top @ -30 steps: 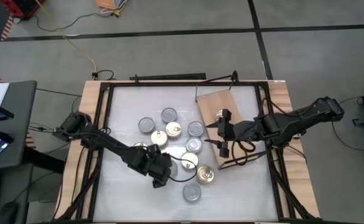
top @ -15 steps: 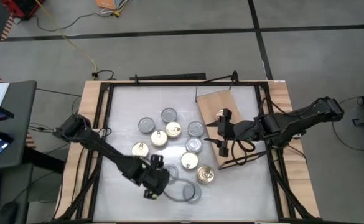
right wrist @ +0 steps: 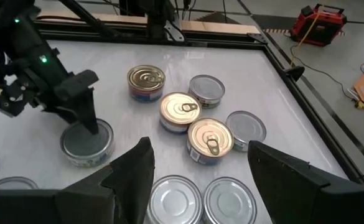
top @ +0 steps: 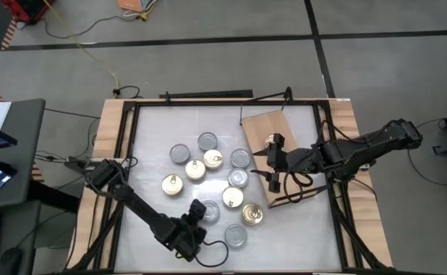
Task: Stack canned seafood by type on shelf
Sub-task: Put the green tuna can on the shelf
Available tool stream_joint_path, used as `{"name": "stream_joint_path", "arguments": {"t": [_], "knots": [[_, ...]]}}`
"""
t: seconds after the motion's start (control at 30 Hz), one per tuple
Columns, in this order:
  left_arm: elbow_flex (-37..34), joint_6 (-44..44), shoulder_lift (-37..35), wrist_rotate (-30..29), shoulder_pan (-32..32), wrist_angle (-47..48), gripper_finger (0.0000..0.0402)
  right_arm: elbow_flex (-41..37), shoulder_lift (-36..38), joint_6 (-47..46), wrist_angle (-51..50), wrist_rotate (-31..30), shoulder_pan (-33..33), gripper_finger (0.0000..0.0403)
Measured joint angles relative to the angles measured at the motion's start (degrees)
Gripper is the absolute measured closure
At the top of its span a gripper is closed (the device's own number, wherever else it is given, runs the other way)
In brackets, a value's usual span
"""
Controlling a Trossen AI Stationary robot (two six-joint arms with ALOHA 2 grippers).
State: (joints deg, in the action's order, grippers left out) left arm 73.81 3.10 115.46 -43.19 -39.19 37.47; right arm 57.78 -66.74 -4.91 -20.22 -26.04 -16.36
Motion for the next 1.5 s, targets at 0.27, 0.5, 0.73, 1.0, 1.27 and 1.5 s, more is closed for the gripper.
{"name": "stream_joint_path", "arguments": {"t": [0.27, 0.5, 0.73, 1.0, 1.27, 1.5], "knots": [[0.0, 0.2, 0.8, -2.2, 0.9, -1.0, 0.0294, 0.0, 0.0, 0.0, 0.0, 0.0, 0.0, 0.012], [0.1, -1.5, 0.7, -2.1, 4.6, -1.5, 0.0394, 0.0, 0.0, -0.2, 0.1, 0.0, 0.0, 0.012], [0.1, -2.0, 0.7, -0.9, 11.3, 1.6, 0.04, 0.0, 0.0, -0.3, 0.1, 0.0, 0.0, 0.012], [0.0, -4.0, 0.8, 9.0, 11.9, 1.0, 0.0401, 0.0, 0.0, -0.3, -0.4, 0.0, 0.0, 0.012], [0.1, -9.7, -4.6, 15.5, 9.9, 2.4, 0.0401, 0.0, 0.0, -1.1, -0.1, 0.0, 0.0, 0.012], [0.4, -10.9, -15.2, 24.6, 9.3, -0.4, 0.0401, 0.0, 0.0, -1.1, -0.2, 0.0, 0.0, 0.012]]}}
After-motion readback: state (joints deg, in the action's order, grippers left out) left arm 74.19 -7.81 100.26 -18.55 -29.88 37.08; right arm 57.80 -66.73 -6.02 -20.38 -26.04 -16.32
